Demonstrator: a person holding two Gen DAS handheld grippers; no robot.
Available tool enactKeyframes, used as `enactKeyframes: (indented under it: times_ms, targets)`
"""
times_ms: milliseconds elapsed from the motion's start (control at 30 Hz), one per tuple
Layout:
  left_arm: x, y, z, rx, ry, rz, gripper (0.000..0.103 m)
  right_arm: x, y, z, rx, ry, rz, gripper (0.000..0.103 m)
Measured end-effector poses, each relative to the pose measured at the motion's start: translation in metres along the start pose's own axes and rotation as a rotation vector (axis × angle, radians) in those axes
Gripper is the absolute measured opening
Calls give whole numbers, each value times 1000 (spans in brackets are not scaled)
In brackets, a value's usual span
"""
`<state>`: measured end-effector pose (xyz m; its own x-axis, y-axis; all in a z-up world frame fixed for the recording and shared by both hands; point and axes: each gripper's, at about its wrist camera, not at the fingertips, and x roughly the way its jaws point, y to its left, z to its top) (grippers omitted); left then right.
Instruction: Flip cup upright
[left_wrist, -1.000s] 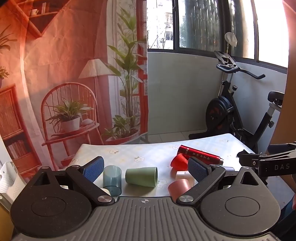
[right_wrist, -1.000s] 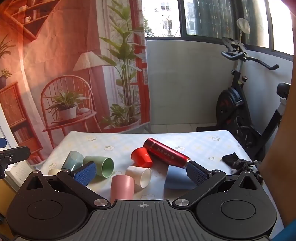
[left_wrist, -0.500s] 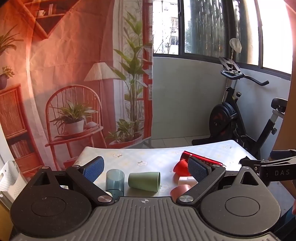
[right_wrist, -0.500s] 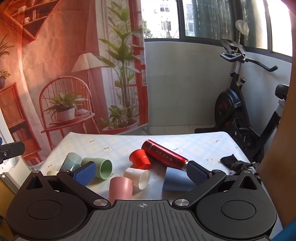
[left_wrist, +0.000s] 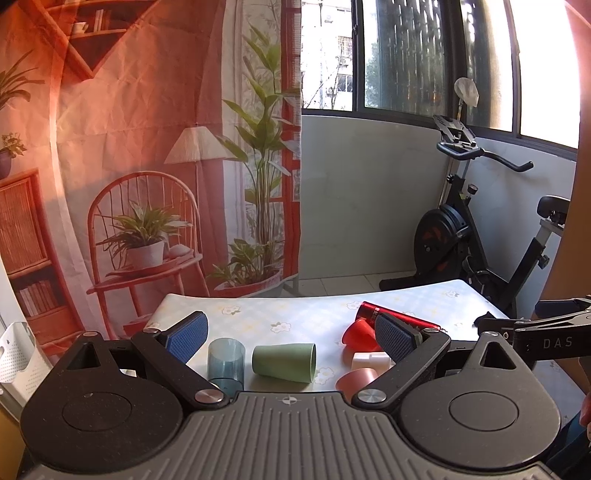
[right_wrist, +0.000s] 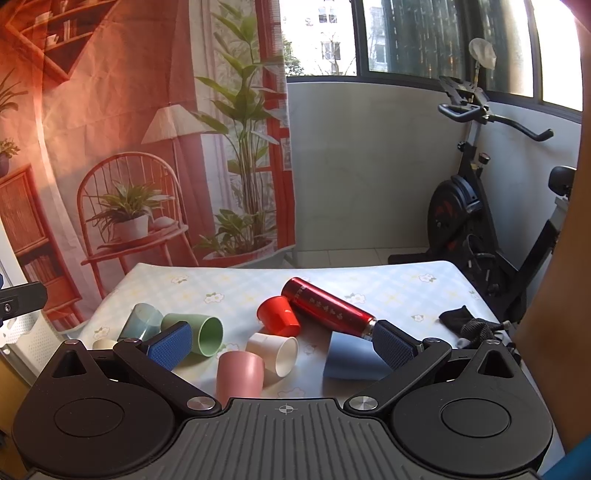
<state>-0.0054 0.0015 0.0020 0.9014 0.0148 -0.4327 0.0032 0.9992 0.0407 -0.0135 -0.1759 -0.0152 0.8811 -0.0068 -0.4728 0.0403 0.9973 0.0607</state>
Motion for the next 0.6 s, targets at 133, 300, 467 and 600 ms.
enactKeyframes:
  times_ms: [133,300,467,600]
  targets:
    - [0,0,-1,2,-4,-1,98,0,-1,0,0,1,-1,103]
    - [-1,1,-1,4,-7,-3,98,0,-1,0,-1,0,0,103]
    - [-2,1,-1,11,-9,-7,98,1,-2,0,1,2,3,103]
    - [-3,1,0,15,-16,-5,98,0,-2,2,0,-1,1,103]
